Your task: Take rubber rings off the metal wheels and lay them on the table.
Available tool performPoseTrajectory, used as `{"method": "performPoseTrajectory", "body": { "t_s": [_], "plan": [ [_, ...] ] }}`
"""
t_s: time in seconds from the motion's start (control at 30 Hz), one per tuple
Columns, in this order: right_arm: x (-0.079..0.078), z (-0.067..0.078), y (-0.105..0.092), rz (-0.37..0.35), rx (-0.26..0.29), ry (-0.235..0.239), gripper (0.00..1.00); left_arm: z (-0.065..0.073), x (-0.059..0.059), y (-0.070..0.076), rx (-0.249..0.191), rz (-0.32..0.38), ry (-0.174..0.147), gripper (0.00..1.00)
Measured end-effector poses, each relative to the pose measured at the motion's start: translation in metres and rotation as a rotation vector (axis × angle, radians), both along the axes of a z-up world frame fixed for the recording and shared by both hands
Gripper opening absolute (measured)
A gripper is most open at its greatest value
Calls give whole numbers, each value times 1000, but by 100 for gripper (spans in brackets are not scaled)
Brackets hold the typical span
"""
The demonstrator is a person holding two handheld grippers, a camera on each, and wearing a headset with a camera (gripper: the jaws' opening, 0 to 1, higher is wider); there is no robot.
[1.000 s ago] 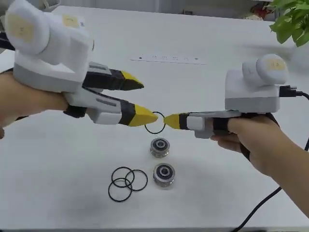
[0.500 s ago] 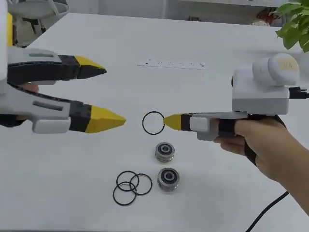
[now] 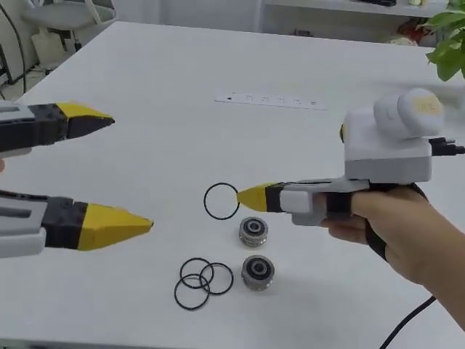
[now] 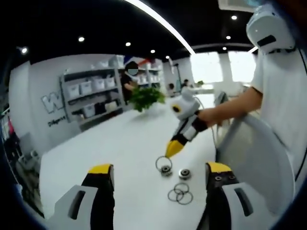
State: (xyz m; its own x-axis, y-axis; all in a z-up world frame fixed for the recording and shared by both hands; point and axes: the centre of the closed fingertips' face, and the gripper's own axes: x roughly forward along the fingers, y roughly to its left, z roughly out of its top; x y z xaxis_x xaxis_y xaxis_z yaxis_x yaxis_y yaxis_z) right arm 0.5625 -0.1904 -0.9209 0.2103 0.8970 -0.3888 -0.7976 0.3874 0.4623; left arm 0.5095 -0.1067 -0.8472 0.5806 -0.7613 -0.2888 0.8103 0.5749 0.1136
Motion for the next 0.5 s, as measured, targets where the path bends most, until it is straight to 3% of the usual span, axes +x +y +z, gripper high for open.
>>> {"method": "performPoseTrajectory", "body": {
  "t_s": [0.27, 0.5],
  "plan": [
    [-20, -18, 8, 92, -63, 34, 0, -30, -15, 8, -3, 51, 72, 83],
    [-38, -39, 14, 172, -138, 50, 0, -43, -22, 14, -19, 94, 113, 83]
  ]
}}
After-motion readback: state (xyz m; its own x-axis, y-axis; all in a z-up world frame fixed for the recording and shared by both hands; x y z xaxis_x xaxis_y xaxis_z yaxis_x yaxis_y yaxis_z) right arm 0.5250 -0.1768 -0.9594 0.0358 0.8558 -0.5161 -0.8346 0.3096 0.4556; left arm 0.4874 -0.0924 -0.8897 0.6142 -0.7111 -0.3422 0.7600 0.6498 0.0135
